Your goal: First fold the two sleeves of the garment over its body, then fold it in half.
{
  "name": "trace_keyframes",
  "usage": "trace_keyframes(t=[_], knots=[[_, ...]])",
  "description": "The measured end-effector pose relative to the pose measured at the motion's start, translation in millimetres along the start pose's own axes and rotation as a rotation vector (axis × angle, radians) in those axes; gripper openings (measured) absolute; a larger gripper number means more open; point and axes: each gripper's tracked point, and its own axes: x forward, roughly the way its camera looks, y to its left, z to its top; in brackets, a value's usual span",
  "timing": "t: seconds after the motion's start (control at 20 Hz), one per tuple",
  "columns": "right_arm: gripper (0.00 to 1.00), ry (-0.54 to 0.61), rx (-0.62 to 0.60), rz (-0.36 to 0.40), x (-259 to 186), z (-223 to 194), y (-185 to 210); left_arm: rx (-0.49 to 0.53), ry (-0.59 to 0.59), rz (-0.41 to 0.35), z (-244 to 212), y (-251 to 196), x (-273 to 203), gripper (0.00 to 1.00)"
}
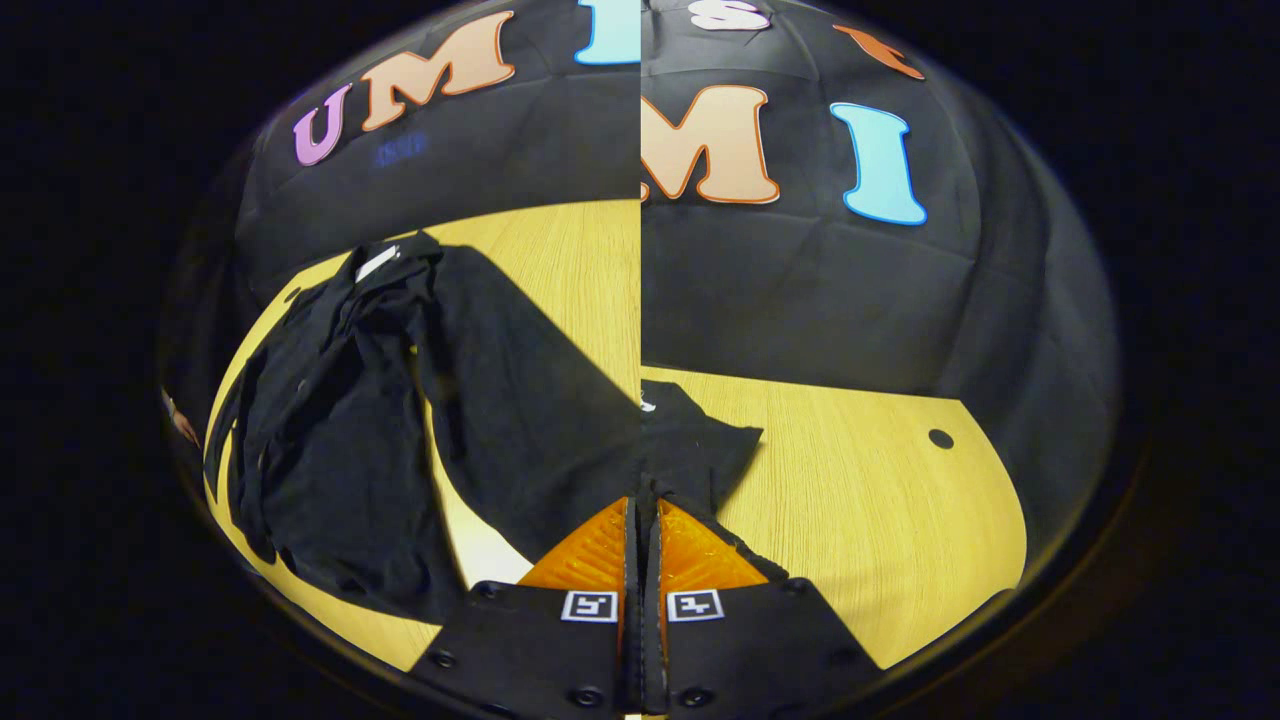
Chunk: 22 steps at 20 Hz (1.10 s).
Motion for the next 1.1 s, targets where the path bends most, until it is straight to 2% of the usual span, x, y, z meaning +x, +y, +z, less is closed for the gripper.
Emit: trace_keyframes(t=[0.35, 0.6, 1.1], knots=[[0.03, -0.051, 0.009, -0.031, 47, 50, -5, 0.020, -0.048, -0.031, 44, 7, 47, 0.00], [0.03, -0.066, -0.017, -0.056, 87, 78, -20, -0.007, -0.074, -0.040, 69, 9, 79, 0.00], [0.02, -0.002, 0.054, -0.052, 174, 77, -46, 0.028, -0.047, -0.014, 77, 27, 162, 0.00]])
